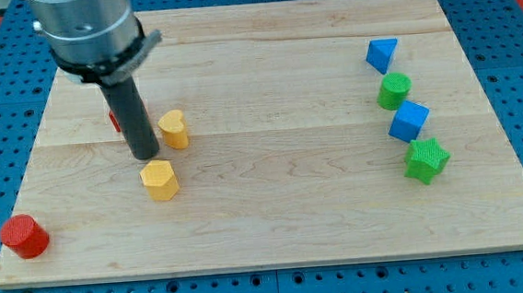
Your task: Push the red star to the right
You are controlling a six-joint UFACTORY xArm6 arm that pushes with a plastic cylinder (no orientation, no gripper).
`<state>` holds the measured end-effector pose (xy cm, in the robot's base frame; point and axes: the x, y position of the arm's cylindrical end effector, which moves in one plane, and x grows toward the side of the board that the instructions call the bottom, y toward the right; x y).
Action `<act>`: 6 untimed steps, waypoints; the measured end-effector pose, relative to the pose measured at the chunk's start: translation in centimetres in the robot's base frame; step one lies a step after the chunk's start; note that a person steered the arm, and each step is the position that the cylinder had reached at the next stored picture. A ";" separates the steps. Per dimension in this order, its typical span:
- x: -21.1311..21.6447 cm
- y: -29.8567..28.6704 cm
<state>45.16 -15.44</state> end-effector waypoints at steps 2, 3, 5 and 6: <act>-6.3 -1.7; -5.9 -4.2; -9.0 -7.2; -10.6 -0.9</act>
